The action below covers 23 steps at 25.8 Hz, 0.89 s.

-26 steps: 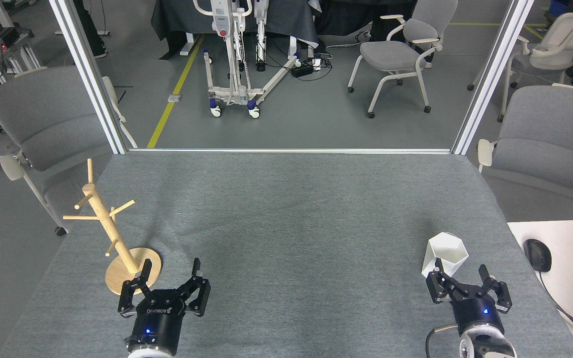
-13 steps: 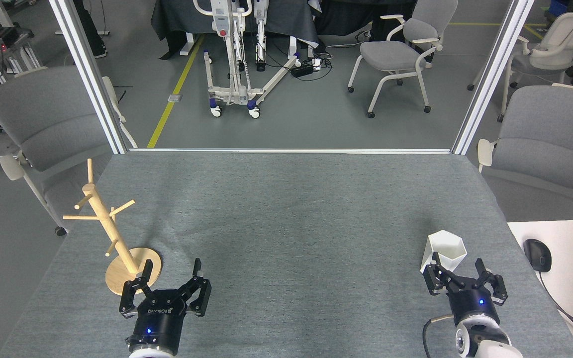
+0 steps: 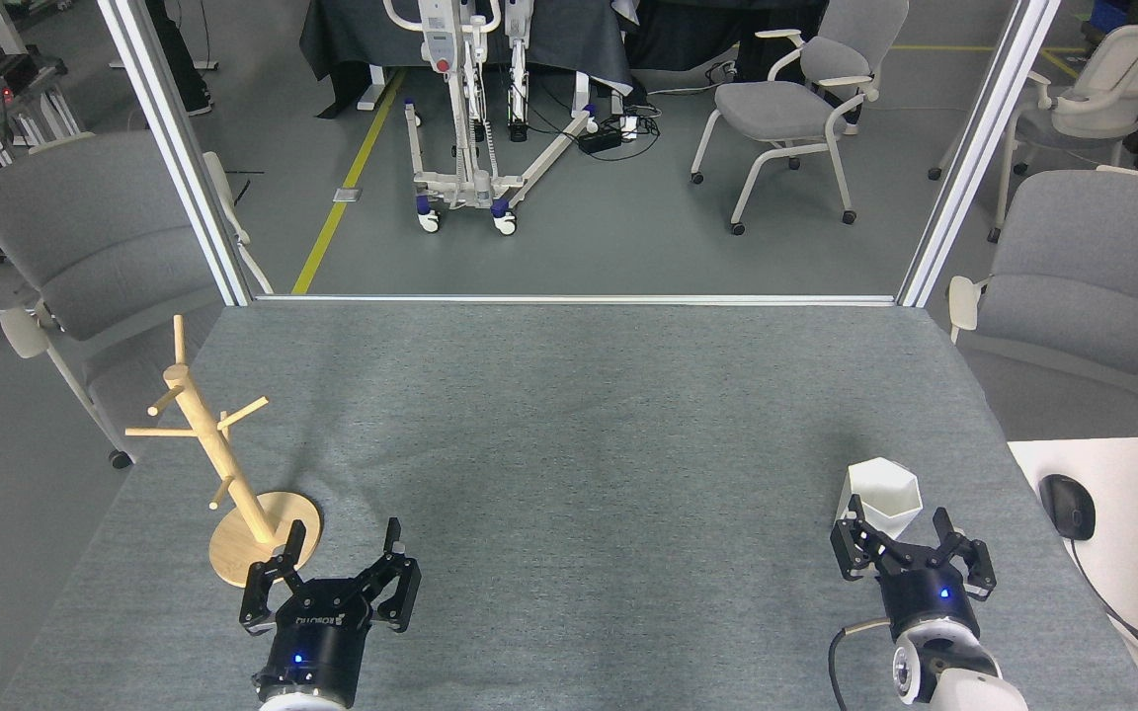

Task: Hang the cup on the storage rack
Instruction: 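Close the right gripper on the white cup's rim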

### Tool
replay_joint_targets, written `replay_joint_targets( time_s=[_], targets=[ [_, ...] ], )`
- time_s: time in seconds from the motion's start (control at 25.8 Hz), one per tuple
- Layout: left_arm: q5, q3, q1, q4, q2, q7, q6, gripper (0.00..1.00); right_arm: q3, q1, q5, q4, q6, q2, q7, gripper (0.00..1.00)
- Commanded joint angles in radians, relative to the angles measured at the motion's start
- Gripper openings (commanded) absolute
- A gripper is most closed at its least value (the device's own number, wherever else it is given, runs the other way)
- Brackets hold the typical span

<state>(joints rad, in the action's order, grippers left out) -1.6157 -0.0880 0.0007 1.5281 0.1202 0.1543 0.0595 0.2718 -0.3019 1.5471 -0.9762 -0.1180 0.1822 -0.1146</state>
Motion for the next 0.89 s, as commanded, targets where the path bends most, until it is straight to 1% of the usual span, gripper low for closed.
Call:
replay_joint_targets(
  time_s=[0.0,0.08,0.16,0.39,0.7,0.85],
  targets=[
    [0.0,-0.002,-0.001,-0.002,-0.001,-0.001,0.0,1.0,0.0,0.001,-0.002,-0.001,0.02,-0.012,0.001,0.99],
    [0.0,-0.002,-0.001,-0.002,-0.001,0.001,0.0,1.0,-0.005,0.001,-0.001,0.001,0.061,-0.013,0.001,0.99],
    [0.0,-0.002,-0.002,-0.002,0.001,0.001,0.002,1.0,-0.02,0.0,-0.004,0.001,0.075,-0.013,0.001,0.99],
    [0.0,-0.002,-0.002,-0.002,0.003,0.001,0.0,1.0,-0.025,0.0,-0.012,0.001,0.078,-0.016,0.003,0.99],
    [0.0,-0.002,-0.011,-0.009,0.003,0.001,0.0,1.0,-0.026,0.0,-0.012,0.001,0.08,-0.036,0.006,0.99],
    [0.0,-0.002,-0.021,-0.02,0.004,-0.001,0.0,1.0,-0.025,-0.003,-0.012,0.024,0.081,-0.041,0.007,0.99]
  ],
)
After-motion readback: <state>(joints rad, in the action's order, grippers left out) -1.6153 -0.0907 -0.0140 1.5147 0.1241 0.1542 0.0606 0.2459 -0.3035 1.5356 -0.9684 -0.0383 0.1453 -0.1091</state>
